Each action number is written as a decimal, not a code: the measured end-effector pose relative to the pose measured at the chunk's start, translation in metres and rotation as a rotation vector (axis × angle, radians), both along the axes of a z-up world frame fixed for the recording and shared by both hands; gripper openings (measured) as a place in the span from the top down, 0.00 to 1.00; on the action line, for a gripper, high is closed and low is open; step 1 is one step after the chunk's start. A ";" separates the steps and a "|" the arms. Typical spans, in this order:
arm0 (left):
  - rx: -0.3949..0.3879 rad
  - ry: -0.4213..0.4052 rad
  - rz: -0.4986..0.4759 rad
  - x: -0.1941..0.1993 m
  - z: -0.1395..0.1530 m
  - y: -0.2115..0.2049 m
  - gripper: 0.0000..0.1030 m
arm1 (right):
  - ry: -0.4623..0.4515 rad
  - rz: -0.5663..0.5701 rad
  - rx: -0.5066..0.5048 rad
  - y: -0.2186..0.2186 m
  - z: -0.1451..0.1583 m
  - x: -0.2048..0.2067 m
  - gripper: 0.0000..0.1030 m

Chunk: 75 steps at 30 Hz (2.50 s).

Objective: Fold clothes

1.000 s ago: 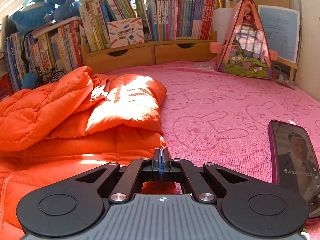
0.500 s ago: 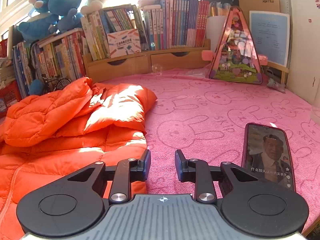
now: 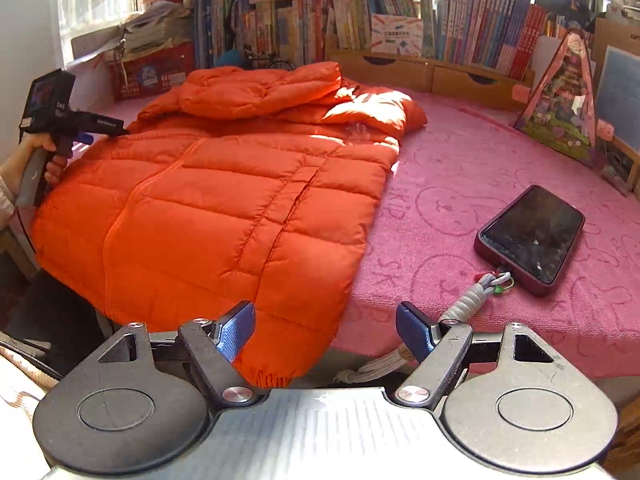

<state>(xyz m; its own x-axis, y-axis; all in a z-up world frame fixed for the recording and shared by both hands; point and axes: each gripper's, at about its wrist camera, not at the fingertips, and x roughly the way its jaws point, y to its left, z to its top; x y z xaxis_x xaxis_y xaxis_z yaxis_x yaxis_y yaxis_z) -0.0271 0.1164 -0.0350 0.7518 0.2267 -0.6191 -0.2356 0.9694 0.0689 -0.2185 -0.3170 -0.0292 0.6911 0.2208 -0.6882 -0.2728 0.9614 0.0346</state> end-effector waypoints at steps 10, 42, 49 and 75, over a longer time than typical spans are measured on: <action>0.115 -0.048 0.138 -0.032 0.018 0.022 0.16 | 0.133 0.172 0.205 0.016 -0.034 0.031 0.32; -0.323 -0.507 -0.063 -0.104 0.080 0.106 0.11 | -0.037 -0.356 0.640 0.030 0.019 0.271 0.77; -0.327 -0.433 -0.276 -0.070 0.065 0.080 0.06 | -0.176 -0.184 0.625 0.010 0.036 0.241 0.31; -0.503 -0.247 -0.287 -0.014 0.013 0.046 0.70 | -0.179 0.166 0.062 0.065 0.044 0.277 0.65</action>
